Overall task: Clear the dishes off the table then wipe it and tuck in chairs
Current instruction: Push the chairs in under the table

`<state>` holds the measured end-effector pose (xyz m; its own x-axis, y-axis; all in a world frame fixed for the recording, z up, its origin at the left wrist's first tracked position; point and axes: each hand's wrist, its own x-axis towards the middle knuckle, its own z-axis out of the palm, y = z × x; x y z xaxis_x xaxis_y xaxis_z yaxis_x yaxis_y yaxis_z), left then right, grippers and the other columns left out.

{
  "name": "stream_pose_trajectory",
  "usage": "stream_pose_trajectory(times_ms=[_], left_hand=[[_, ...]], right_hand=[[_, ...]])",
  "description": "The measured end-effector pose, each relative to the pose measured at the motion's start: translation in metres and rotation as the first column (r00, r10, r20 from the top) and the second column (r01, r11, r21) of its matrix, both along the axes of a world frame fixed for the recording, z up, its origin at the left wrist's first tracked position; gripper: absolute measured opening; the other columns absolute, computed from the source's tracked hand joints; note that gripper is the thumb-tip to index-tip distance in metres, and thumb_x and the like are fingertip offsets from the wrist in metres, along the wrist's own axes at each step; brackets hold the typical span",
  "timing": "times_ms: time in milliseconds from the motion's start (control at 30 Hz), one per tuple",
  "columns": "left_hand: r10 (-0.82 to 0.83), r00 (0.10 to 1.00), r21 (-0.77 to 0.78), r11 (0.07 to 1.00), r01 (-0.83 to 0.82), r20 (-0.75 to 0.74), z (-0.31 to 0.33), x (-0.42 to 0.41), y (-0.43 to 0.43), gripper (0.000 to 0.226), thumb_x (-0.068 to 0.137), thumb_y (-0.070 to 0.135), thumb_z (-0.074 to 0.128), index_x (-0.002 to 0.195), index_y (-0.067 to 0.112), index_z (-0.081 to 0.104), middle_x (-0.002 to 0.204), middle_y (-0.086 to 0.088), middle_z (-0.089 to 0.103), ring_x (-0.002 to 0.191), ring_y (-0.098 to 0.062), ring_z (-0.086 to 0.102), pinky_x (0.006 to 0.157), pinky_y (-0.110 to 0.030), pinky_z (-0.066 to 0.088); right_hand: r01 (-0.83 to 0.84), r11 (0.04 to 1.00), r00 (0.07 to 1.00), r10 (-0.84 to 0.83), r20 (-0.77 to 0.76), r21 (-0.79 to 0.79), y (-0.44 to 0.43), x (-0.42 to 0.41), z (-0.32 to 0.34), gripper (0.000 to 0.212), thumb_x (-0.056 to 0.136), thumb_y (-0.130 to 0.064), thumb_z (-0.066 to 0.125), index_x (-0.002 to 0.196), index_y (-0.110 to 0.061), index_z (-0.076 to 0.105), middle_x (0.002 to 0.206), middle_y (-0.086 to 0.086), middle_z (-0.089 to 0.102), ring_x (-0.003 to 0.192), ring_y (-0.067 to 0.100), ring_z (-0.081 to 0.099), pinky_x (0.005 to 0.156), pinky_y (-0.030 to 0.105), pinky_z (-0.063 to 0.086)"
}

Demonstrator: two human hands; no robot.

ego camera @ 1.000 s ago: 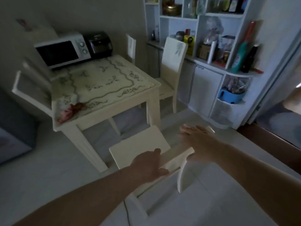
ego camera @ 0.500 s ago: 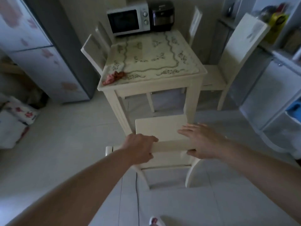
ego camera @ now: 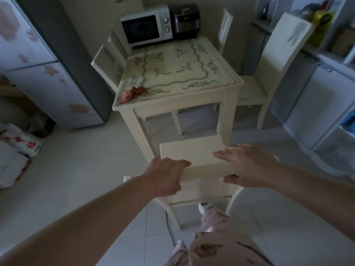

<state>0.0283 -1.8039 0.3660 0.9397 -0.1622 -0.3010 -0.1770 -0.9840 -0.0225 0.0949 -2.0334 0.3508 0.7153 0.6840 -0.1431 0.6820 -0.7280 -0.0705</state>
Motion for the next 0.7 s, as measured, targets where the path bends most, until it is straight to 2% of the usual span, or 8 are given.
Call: stream_pose_trajectory(times_ms=[100, 200, 433, 567, 700], left_hand=[[0.015, 1.000, -0.116, 0.993, -0.016, -0.017, -0.001, -0.002, 0.002, 0.069, 0.084, 0.024, 0.063, 0.144, 0.040, 0.034, 0.134, 0.007, 0.055, 0.123, -0.016, 0.049, 0.098, -0.032, 0.039], [0.002, 1.000, -0.172, 0.985, -0.006, -0.024, -0.004, 0.000, 0.005, 0.071, 0.083, 0.017, 0.061, 0.144, 0.041, 0.034, 0.132, 0.007, 0.055, 0.121, -0.016, 0.050, 0.094, -0.030, 0.041], [0.003, 1.000, -0.182, 0.983, -0.006, -0.018, -0.003, 0.023, 0.010, 0.077, 0.087, 0.010, 0.058, 0.150, 0.038, 0.023, 0.139, -0.002, 0.049, 0.123, -0.019, 0.048, 0.090, -0.025, 0.040], [0.014, 1.000, -0.167, 0.986, -0.016, -0.012, -0.001, 0.046, 0.015, 0.078, 0.086, 0.009, 0.058, 0.151, 0.036, 0.023, 0.140, -0.003, 0.048, 0.125, -0.020, 0.047, 0.092, -0.026, 0.041], [0.027, 0.999, -0.152, 0.988, -0.030, -0.021, 0.000, 0.069, 0.026, 0.079, 0.086, 0.008, 0.059, 0.150, 0.036, 0.023, 0.141, -0.002, 0.047, 0.125, -0.020, 0.047, 0.093, -0.026, 0.040]], right_hand=[[0.040, 0.999, 0.999, -0.040, 0.029, -0.013, -0.002, -0.001, -0.001, 0.082, 0.077, -0.066, 0.056, 0.147, -0.045, 0.019, 0.145, -0.013, 0.045, 0.125, 0.014, 0.050, 0.099, 0.035, 0.044], [0.040, 0.999, 0.999, -0.040, 0.033, 0.014, -0.003, -0.002, -0.004, 0.078, 0.078, -0.065, 0.056, 0.145, -0.048, 0.020, 0.127, -0.013, 0.060, 0.110, 0.013, 0.058, 0.087, 0.031, 0.047], [0.035, 0.999, 0.999, -0.035, 0.002, 0.008, 0.006, 0.023, 0.003, 0.077, 0.080, -0.063, 0.057, 0.146, -0.045, 0.021, 0.125, -0.009, 0.061, 0.110, 0.015, 0.058, 0.086, 0.031, 0.045], [0.038, 0.999, 0.999, -0.037, -0.026, 0.017, 0.016, 0.047, 0.010, 0.073, 0.082, -0.058, 0.060, 0.146, -0.045, 0.025, 0.123, -0.004, 0.060, 0.110, 0.016, 0.055, 0.080, 0.025, 0.037], [0.032, 0.999, 0.999, -0.031, -0.020, 0.033, 0.028, 0.070, 0.010, 0.073, 0.081, -0.058, 0.060, 0.145, -0.045, 0.027, 0.128, -0.005, 0.058, 0.116, 0.015, 0.054, 0.089, 0.027, 0.040]])
